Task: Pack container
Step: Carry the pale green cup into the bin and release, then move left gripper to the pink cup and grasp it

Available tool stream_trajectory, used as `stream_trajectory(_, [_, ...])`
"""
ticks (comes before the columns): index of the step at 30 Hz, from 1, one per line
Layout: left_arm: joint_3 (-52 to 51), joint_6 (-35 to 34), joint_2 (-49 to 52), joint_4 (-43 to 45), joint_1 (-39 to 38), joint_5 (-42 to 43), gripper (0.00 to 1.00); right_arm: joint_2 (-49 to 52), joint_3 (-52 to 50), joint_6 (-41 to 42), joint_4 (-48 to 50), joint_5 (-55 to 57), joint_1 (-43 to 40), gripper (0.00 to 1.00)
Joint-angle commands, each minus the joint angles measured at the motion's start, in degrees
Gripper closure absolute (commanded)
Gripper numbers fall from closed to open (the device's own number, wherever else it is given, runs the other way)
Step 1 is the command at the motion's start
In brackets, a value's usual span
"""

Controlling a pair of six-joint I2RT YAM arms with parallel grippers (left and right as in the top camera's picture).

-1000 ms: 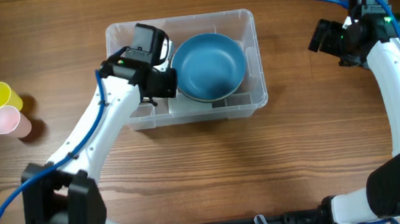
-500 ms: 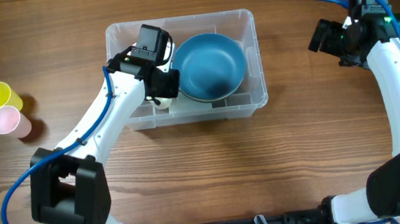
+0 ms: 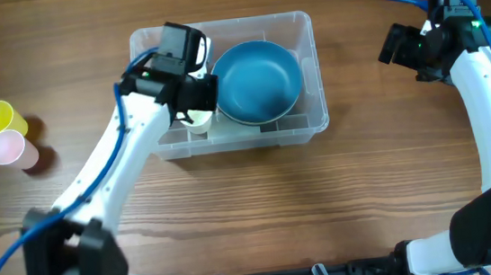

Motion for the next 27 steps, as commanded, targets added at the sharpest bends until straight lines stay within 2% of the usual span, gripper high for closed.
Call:
stream_trajectory(1, [1.9,-2.3,-7.3,-1.5,2.8,-6.8,0.67,-1.0,0.3,0.3,0.2,0.8,0.1,0.00])
stream_trajectory(4, [1.9,-2.3,-11.1,-4.6,8.2,-12.3,0.63,-1.0,0.3,0.3,0.2,0.7,0.1,0.00])
stream_trajectory(6, [1.9,-4.6,-13.4,-8.1,14.7,-16.1,0.60,-1.0,0.3,0.3,0.2,0.7,0.1,0.00])
stream_trajectory(8, [1.9,-6.5,-14.5,-10.2,21.7,-16.0,0.55,-1.0,0.3,0.3,0.2,0.7,0.1,0.00])
stream_trajectory(9, [1.9,-6.8,-14.6,-11.3,28.1,-15.1,0.43,-1.0,0.3,0.3,0.2,0.7,0.1,0.01])
stream_trajectory(10, [1.9,-6.8,-14.5,-11.6,31.2,-14.2,0.29,-1.0,0.3,0.3,0.2,0.7,0.1,0.00])
stream_trajectory(13, [1.9,-6.7,-13.9,-11.2,41.9,-7.2,0.23,-1.0,0.3,0.3,0.2,0.7,0.1,0.00])
stream_trajectory(15, [1.9,-6.7,-13.2,-10.5,47.0,-2.8,0.01,-1.0,0.3,0.3,0.2,0.7,0.1,0.00])
stream_trajectory(17, [1.9,-6.5,-11.8,-9.7,50.8,0.3,0.00,-1.0,0.3,0.3,0.2,0.7,0.1,0.00])
stream_trajectory(20, [1.9,-6.3,-8.4,-8.5,52.3,2.7,0.03,-1.0,0.3,0.3,0.2,0.7,0.1,0.00])
stream_trajectory(25, [1.9,-1.8,-1.0,-6.7,52.0,2.4,0.14,-1.0,0.3,0.3,0.1,0.7,0.1,0.00])
stream_trajectory(27, [1.9,0.0,2.3,-5.8,52.1,-2.3,0.16,-1.0,0.3,0.3,0.2,0.8,0.1,0.00])
